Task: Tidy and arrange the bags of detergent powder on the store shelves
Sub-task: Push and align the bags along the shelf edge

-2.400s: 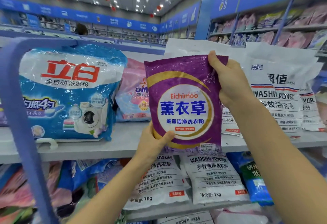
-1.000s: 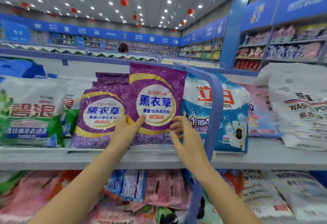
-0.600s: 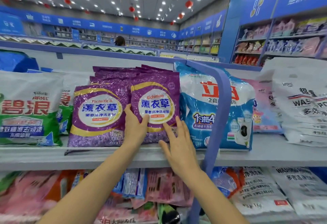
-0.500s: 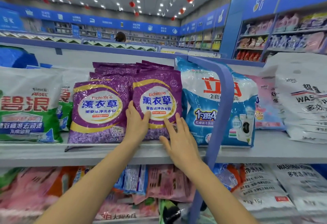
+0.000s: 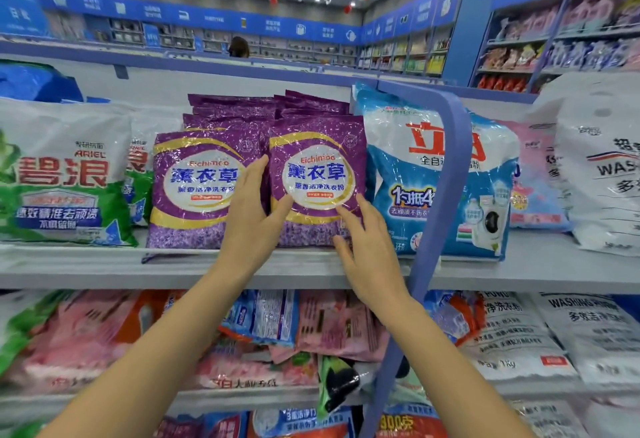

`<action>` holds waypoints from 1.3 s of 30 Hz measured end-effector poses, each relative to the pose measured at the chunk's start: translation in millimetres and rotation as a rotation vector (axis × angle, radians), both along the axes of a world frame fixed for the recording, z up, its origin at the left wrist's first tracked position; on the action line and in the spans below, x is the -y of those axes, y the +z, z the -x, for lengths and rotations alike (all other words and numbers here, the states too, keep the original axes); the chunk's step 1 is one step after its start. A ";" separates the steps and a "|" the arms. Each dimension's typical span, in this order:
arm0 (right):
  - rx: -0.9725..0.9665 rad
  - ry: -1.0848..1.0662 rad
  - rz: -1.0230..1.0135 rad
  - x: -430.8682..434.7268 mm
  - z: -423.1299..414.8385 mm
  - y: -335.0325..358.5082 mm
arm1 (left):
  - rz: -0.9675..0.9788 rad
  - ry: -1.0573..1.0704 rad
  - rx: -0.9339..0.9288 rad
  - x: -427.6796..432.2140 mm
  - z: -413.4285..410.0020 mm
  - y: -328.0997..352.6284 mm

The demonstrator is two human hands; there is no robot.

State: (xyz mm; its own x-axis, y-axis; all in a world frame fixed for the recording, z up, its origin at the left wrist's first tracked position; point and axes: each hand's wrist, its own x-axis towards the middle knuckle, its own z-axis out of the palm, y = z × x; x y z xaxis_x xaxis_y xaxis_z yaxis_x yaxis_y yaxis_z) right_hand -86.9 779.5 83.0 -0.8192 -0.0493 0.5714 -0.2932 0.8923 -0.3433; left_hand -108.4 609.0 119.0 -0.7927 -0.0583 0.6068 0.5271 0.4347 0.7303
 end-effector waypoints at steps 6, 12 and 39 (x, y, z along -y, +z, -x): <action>-0.188 0.107 0.188 -8.1 -52.6 -32.5 | -0.028 0.053 -0.206 37.7 -64.0 -44.3; -0.057 0.084 0.291 -17.6 -110.9 -116.7 | -0.025 0.085 0.116 65.1 -107.0 -149.1; 0.240 -0.385 0.082 -197.2 -14.4 -188.8 | 0.704 -0.127 0.323 -107.0 -3.4 -198.6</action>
State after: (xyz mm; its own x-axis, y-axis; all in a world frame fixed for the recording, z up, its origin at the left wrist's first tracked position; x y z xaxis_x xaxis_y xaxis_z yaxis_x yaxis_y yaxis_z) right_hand -72.5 976.8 -105.9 -0.8785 0.3221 0.3528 0.1506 0.8876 -0.4353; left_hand -104.9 716.0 -79.5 -0.9110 0.3573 0.2059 0.4122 0.8029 0.4306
